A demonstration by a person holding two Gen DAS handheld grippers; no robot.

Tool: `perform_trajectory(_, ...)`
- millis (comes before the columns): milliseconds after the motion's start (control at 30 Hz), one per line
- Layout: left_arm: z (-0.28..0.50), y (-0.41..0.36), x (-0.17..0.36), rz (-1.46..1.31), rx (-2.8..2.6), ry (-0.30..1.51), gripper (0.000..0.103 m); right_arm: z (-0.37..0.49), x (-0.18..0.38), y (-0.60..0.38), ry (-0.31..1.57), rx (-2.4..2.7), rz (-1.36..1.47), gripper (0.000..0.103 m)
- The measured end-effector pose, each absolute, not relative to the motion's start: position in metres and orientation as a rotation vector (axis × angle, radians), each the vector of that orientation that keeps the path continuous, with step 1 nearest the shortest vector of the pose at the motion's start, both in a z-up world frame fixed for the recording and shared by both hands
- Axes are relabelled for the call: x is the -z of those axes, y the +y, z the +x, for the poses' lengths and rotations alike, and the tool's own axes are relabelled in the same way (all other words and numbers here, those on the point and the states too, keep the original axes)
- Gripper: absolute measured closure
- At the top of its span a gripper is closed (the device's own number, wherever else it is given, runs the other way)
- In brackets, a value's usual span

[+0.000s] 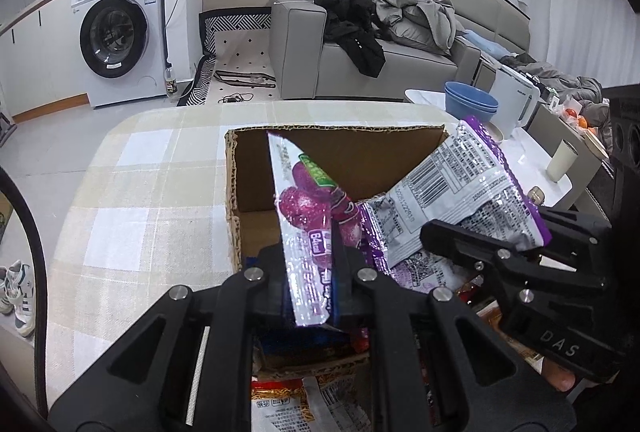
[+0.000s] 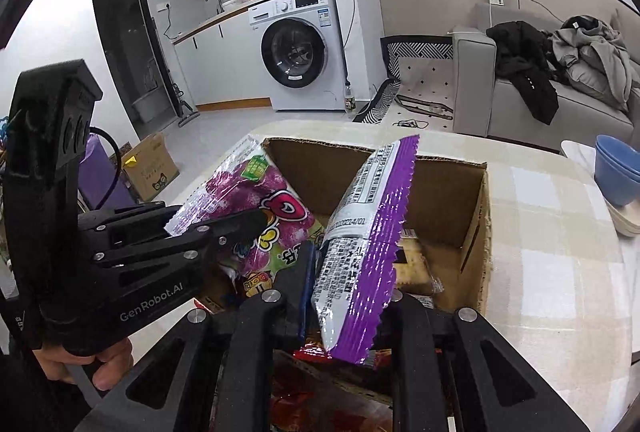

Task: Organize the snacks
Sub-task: 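Lift both bags and carry them into the SF box with both grippers, then open both grippers to release the bags inside the box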

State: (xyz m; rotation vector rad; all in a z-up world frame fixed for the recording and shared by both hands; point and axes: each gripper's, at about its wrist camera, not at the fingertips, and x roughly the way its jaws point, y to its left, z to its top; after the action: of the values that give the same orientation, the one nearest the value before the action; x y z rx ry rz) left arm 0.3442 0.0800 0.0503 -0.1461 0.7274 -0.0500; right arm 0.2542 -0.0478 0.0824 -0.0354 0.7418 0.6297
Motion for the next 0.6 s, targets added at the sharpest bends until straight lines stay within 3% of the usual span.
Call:
perform_trajectory(200,0.335,0.084,-0.055,-0.146,0.051,0.728,0.092,0.253,-0.088,-0.068,0.714,-0.595,-0.010,0.080)
perform_trajectory(267,0.329,0.087,-0.057,-0.145,0.051,0.725,0.087,0.251,-0.089,-0.077,0.708,-0.587,0.005,0.078)
perform_trajectory(367,0.319,0.087,-0.062,-0.142,0.057,0.717,0.075,0.248,-0.092,-0.086,0.700,-0.577,0.020,0.075)
perform_trajectory(433,0.312,0.086,-0.067,-0.139,0.060,0.712,0.055,0.247,-0.094,-0.092,0.696,-0.577,0.017,0.074)
perform_trajectory(600,0.292,0.085,-0.079,-0.145,0.063,0.680,0.032,0.244,-0.091,-0.089,0.709,-0.593,-0.031,0.074)
